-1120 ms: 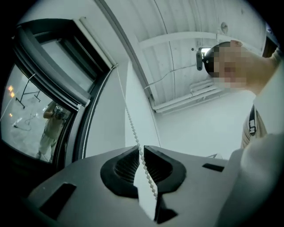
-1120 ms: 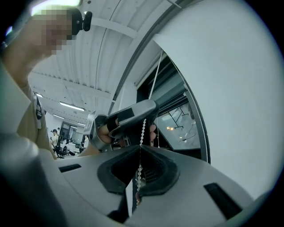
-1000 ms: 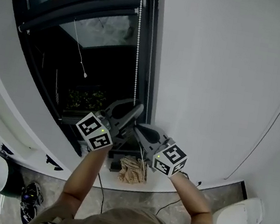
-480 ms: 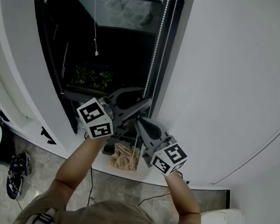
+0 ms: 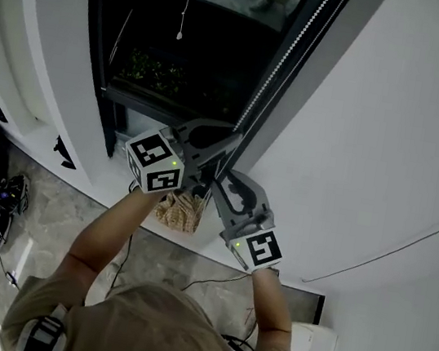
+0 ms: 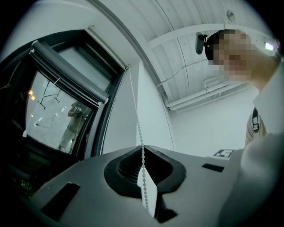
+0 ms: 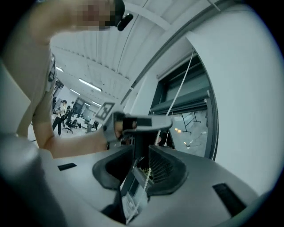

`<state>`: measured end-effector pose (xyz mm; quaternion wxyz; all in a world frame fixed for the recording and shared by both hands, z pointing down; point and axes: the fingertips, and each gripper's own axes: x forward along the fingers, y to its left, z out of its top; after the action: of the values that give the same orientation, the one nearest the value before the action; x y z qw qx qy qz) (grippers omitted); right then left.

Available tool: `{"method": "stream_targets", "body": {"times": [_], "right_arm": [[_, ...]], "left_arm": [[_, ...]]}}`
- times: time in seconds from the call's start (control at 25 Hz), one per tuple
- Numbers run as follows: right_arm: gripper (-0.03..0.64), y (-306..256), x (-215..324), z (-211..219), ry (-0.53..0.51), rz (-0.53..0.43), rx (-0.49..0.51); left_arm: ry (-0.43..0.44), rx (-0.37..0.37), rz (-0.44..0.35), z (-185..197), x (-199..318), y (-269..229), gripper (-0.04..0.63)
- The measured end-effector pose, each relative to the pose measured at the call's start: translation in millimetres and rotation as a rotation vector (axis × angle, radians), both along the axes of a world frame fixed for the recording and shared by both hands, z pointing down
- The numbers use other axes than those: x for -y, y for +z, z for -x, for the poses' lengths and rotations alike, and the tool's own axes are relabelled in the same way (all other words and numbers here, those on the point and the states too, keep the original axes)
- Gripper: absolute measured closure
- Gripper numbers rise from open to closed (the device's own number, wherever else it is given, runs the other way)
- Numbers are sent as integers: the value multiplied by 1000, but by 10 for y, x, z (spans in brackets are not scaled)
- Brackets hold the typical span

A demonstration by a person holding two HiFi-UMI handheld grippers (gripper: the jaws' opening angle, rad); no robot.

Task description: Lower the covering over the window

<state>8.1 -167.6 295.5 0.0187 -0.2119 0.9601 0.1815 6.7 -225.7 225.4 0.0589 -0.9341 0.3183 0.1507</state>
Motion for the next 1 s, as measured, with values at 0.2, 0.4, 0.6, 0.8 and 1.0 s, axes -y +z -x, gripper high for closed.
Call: {"method": "stream_targets", "body": {"times": [0.2, 0.4, 0.6, 0.8, 1.0], "right_arm": [[509, -828, 450, -199, 57, 58, 211], [536, -1017, 594, 71, 21, 84, 178], [579, -1099, 540, -15, 48, 118, 261], [584, -1239, 586, -25, 62, 52, 235], [566, -477, 614, -359, 143, 71, 180]], "left_arm": [[-82, 86, 30, -1, 51, 554, 572], [-63, 83, 19, -181, -146, 581, 572], [-53, 67, 33, -170, -223, 494, 572], [-65, 86, 52, -91, -126, 545, 571], [-125, 19, 146, 54, -175, 1120, 569]]}}
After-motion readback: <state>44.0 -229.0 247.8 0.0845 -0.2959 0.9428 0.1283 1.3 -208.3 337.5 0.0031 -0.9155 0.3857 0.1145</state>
